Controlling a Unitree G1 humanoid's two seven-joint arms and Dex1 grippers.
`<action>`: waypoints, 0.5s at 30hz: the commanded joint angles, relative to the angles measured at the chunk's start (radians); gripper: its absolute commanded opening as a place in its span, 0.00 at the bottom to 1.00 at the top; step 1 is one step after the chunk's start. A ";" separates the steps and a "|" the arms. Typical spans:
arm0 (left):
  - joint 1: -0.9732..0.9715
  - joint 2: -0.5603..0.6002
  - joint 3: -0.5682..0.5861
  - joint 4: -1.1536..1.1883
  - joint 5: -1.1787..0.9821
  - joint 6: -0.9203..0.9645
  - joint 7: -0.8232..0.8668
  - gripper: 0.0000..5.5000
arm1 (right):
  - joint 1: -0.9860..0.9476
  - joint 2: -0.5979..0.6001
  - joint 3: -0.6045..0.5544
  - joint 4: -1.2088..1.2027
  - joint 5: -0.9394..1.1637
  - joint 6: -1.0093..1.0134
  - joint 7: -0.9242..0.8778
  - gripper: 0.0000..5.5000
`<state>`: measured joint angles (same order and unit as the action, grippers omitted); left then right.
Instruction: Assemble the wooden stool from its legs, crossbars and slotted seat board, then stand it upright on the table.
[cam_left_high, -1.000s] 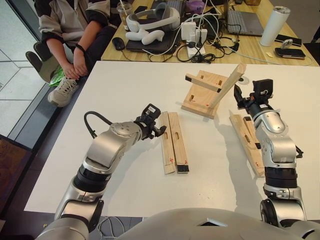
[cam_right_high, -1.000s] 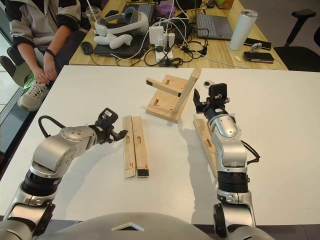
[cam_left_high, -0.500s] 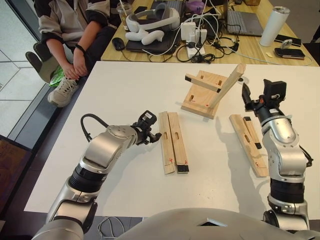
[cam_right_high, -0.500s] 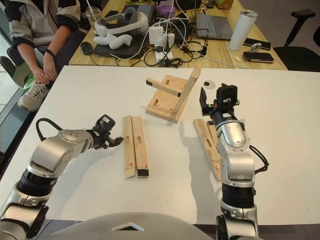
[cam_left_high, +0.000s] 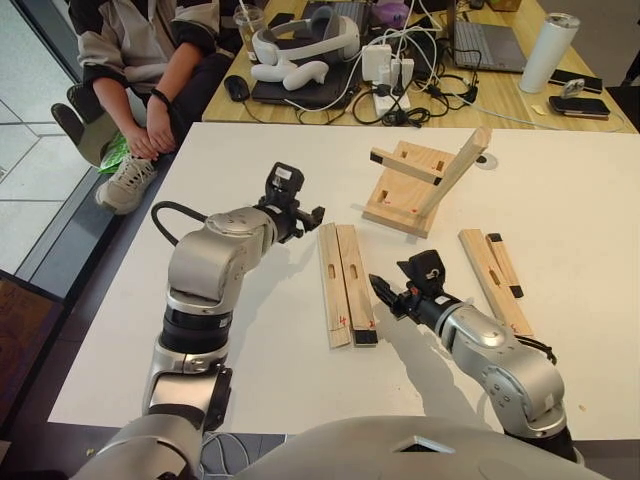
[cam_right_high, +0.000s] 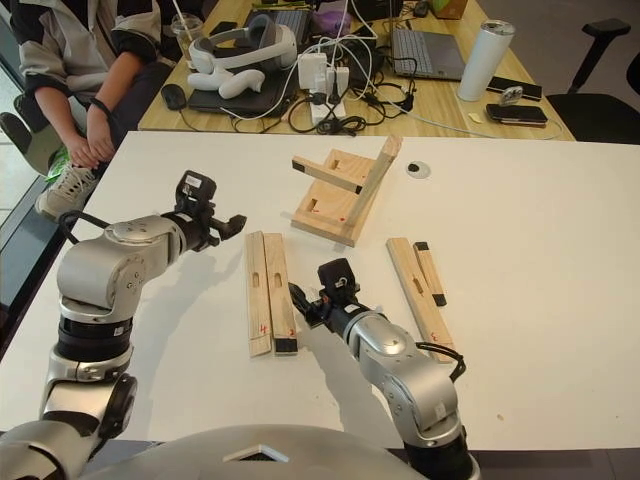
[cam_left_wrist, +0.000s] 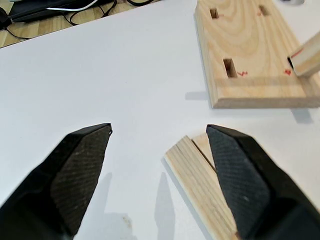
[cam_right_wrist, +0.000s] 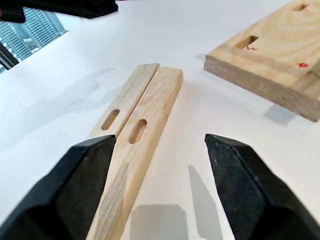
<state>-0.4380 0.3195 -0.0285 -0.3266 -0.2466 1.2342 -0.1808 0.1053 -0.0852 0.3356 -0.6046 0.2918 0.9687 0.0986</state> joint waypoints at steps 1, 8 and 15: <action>0.012 -0.089 0.051 -0.039 0.014 -0.001 0.068 0.64 | -0.061 -0.004 0.052 0.034 0.007 0.087 0.017 0.60; 0.079 -0.208 0.090 -0.111 0.040 -0.017 0.173 0.64 | -0.109 -0.166 0.059 0.028 0.022 0.188 0.125 0.60; 0.113 -0.262 0.092 -0.125 0.073 -0.074 0.227 0.64 | -0.160 -0.347 0.094 0.113 -0.040 0.124 0.216 0.60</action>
<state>-0.3369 0.0673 0.0596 -0.4442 -0.1862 1.1731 0.0352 -0.0453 -0.3751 0.4132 -0.5348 0.2914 1.0981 0.3026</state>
